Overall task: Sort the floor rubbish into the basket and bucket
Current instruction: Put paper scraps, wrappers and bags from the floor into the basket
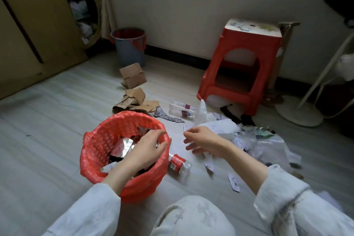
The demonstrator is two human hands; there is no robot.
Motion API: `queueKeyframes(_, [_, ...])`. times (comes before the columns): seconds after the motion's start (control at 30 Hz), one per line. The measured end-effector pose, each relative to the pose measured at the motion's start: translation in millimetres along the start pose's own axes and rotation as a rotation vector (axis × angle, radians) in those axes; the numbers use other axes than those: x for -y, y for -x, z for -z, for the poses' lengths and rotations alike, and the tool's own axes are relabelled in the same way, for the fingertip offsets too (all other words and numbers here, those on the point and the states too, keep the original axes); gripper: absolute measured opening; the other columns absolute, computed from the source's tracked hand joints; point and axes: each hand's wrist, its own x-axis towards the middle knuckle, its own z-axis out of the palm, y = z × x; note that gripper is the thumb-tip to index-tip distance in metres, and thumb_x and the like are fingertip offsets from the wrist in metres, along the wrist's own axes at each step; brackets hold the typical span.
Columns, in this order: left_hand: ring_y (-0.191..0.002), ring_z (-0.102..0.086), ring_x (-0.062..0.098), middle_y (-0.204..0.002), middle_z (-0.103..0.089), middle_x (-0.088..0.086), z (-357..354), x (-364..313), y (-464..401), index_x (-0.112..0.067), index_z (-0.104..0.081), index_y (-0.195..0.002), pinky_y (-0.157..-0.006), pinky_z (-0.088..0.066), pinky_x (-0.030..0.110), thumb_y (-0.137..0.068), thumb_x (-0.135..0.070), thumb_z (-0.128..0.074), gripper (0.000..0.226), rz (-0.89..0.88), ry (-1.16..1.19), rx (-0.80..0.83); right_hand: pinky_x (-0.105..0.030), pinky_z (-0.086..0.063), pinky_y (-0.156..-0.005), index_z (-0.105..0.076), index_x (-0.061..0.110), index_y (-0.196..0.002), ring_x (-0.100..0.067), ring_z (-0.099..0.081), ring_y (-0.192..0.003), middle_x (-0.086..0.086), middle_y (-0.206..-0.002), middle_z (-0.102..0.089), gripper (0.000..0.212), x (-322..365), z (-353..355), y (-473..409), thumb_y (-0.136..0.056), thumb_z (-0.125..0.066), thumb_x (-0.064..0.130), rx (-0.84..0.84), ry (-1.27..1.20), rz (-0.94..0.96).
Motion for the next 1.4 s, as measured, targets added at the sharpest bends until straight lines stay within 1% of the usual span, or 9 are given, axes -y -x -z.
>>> queueKeyframes(0.17, [-0.122, -0.047, 0.017, -0.132, -0.051, 0.005, -32, -62, -18, -0.016, -0.048, -0.130, -0.103, -0.033, 0.027, -0.094, -0.022, -0.049, 0.037, -0.123, 0.000, 0.083, -0.024, -0.051, -0.063, -0.060, 0.009, -0.105, -0.015, -0.062, -0.069, -0.005, -0.089, -0.066, 0.024, -25, 71, 42, -0.097, -0.046, 0.025, -0.060, 0.145, -0.025])
queueKeyframes(0.47, [-0.124, -0.045, 0.019, -0.137, -0.044, 0.005, -161, -98, -75, -0.016, -0.045, -0.132, -0.099, -0.030, 0.022, -0.094, -0.025, -0.049, 0.040, -0.228, -0.175, 0.450, -0.026, -0.046, -0.068, -0.058, 0.012, -0.118, -0.015, -0.054, -0.082, -0.013, -0.115, -0.063, 0.030, -175, 173, 59, -0.094, -0.050, 0.028, -0.198, 0.214, -0.230])
queueKeyframes(0.6, [-0.129, -0.039, 0.020, -0.142, -0.036, 0.006, -228, -76, -106, -0.016, -0.042, -0.134, -0.103, -0.028, 0.021, -0.093, -0.021, -0.048, 0.042, -0.189, -0.210, 0.531, -0.022, -0.042, -0.061, -0.050, 0.012, -0.126, -0.010, -0.052, -0.069, 0.007, -0.087, -0.057, 0.042, -265, 175, 20, -0.088, -0.054, 0.029, -0.264, 0.264, -0.332])
queueKeyframes(0.73, [-0.142, -0.017, 0.025, -0.154, -0.015, 0.013, -286, -46, -140, -0.014, -0.027, -0.143, -0.113, -0.015, 0.026, -0.093, -0.025, -0.049, 0.056, -0.187, -0.312, 0.562, -0.031, -0.040, -0.092, -0.048, 0.010, -0.128, -0.029, -0.049, -0.118, -0.013, -0.129, -0.053, 0.043, -325, 172, -34, -0.089, -0.053, 0.026, -0.263, 0.372, -0.376])
queueKeyframes(0.87, [-0.144, -0.003, 0.031, -0.155, 0.004, 0.019, -320, -17, -164, -0.012, -0.003, -0.148, -0.116, -0.007, 0.031, -0.092, -0.042, -0.049, 0.079, -0.087, -0.396, 0.624, -0.039, -0.034, -0.106, -0.035, 0.014, -0.138, -0.030, -0.031, -0.133, -0.011, -0.144, -0.035, 0.055, -358, 157, -82, -0.089, -0.051, 0.036, -0.252, 0.509, -0.396])
queueKeyframes(1.0, [-0.143, -0.011, 0.033, -0.155, -0.002, 0.018, -340, 11, -160, -0.013, -0.013, -0.147, -0.114, -0.022, 0.037, -0.089, -0.044, -0.053, 0.078, -0.086, -0.496, 0.602, -0.046, -0.017, -0.115, -0.004, 0.016, -0.149, -0.033, -0.004, -0.144, -0.015, -0.156, -0.001, 0.099, -365, 138, -117, -0.079, -0.054, 0.065, -0.302, 0.512, -0.437])
queueKeyframes(1.1, [-0.120, -0.047, 0.035, -0.136, -0.045, 0.025, -346, 21, -145, -0.009, -0.042, -0.129, -0.083, -0.052, 0.044, -0.060, -0.033, -0.083, 0.084, -0.213, -0.477, 0.464, -0.052, -0.011, -0.116, 0.007, 0.014, -0.148, -0.036, 0.012, -0.143, -0.018, -0.155, 0.016, 0.117, -364, 120, -130, -0.069, -0.052, 0.078, -0.237, 0.568, -0.475])
queueKeyframes(1.27, [-0.084, -0.064, 0.028, -0.099, -0.066, 0.010, -343, 27, -128, -0.015, -0.050, -0.108, -0.056, -0.056, 0.029, -0.036, -0.005, -0.083, 0.080, -0.353, -0.448, 0.369, -0.057, -0.013, -0.110, -0.003, 0.023, -0.148, -0.040, 0.010, -0.142, -0.017, -0.155, 0.017, 0.107, -363, 80, -115, -0.069, -0.053, 0.075, -0.207, 0.715, -0.413])
queueKeyframes(1.4, [-0.082, -0.063, 0.026, -0.096, -0.066, 0.006, -336, 33, -119, -0.016, -0.060, -0.089, -0.051, -0.053, 0.030, -0.038, 0.007, -0.075, 0.057, -0.358, -0.423, 0.358, -0.052, -0.046, -0.086, -0.060, 0.023, -0.121, -0.040, -0.047, -0.123, -0.017, -0.139, -0.047, 0.078, -374, 54, -105, -0.053, -0.080, 0.056, -0.391, 0.824, -0.254])
